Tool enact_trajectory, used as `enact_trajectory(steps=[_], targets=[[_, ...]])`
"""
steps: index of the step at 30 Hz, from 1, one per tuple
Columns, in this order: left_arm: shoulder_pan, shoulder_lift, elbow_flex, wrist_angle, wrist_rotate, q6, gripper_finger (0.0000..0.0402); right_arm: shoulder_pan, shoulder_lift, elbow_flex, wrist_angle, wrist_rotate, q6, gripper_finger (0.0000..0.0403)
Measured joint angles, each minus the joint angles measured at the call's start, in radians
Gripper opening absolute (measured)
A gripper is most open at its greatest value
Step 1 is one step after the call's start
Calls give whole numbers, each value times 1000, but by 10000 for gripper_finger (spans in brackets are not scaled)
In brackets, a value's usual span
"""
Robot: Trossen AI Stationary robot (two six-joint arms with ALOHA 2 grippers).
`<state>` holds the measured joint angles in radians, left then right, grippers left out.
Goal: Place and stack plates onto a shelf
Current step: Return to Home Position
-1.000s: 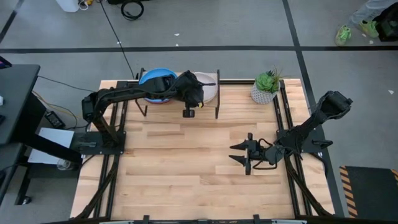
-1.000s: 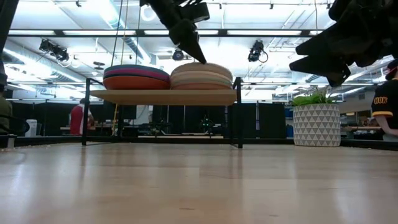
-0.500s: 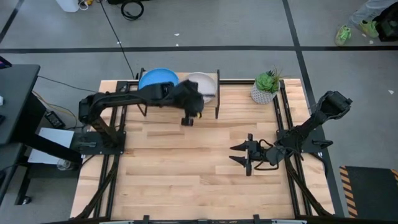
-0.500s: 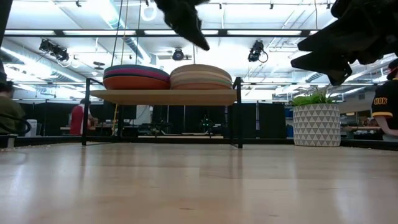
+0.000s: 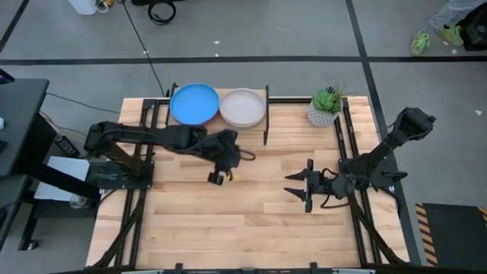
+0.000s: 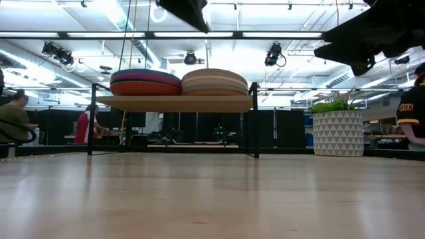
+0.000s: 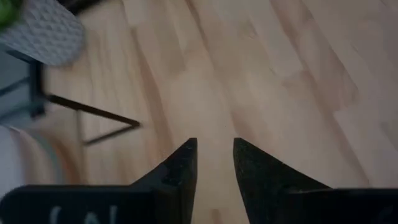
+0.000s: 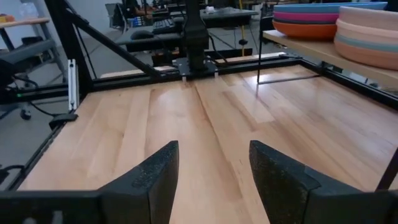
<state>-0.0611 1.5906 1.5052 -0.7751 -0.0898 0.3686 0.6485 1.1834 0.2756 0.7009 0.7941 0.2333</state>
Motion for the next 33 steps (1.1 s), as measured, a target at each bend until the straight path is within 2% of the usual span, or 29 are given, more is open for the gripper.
enact_trajectory(steps=[6, 13, 16, 22, 33], targets=[[-41, -146, -293, 149, -37, -61, 93, -105, -156, -50, -73, -141, 7, 185], [-113, -402, -578, 350, -93, -163, 77, -230, -422, -111, -232, -265, 18, 167], [-132, -504, -657, 402, -101, -225, 75, -267, -542, -123, -330, -292, 18, 166], [-166, -666, -804, 471, -111, -286, 75, -308, -699, -119, -464, -322, 0, 166], [-203, -841, -1066, 708, -146, -347, 75, -348, -927, -123, -712, -315, -5, 166]])
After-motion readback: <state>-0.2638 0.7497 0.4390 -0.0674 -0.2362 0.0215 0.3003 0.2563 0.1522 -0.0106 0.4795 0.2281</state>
